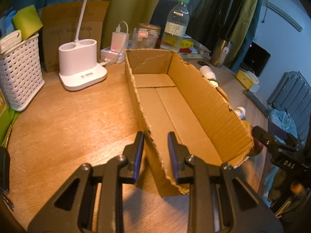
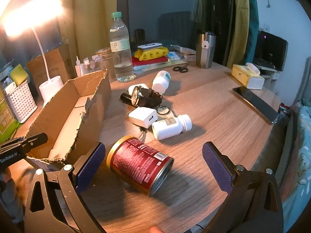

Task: Organize rigid objects
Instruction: 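Reach the right tool to the red can and close on it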

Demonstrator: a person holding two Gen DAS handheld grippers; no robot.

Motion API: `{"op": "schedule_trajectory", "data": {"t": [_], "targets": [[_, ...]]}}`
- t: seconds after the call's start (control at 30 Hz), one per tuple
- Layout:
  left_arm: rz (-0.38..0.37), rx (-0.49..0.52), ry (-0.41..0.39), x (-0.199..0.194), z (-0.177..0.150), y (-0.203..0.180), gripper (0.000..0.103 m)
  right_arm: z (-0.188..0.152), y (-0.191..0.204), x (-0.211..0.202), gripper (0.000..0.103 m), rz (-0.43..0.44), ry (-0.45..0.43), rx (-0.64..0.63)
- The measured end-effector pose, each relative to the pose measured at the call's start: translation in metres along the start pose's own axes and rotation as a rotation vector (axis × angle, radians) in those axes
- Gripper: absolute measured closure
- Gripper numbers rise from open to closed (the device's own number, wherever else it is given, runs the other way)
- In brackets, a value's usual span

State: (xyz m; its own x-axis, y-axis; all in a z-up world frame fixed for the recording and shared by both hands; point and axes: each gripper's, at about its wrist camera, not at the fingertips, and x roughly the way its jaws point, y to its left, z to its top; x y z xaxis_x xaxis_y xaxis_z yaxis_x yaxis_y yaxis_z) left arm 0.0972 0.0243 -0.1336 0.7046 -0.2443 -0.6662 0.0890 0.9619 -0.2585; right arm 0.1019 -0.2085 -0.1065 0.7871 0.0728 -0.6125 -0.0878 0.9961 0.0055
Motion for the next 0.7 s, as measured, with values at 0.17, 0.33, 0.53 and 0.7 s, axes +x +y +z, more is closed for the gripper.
{"op": "schedule_trajectory", "data": {"t": [0.17,0.33,0.53,0.7], "targets": [[-0.005,-0.001,-0.002,0.000,0.000,0.002,0.077,-0.003,0.005,0.007,0.001,0.005,0.019,-0.004],[0.001,0.015,-0.006,0.000,-0.001,0.000,0.077,-0.004,0.008,0.015,0.001,-0.001,0.035,-0.001],[0.006,0.019,-0.011,0.000,-0.001,-0.002,0.077,-0.005,0.004,0.023,0.001,-0.013,0.047,0.017],[0.008,0.014,-0.012,0.000,-0.001,-0.001,0.077,-0.007,0.008,0.027,0.002,-0.009,0.058,0.005]]}}
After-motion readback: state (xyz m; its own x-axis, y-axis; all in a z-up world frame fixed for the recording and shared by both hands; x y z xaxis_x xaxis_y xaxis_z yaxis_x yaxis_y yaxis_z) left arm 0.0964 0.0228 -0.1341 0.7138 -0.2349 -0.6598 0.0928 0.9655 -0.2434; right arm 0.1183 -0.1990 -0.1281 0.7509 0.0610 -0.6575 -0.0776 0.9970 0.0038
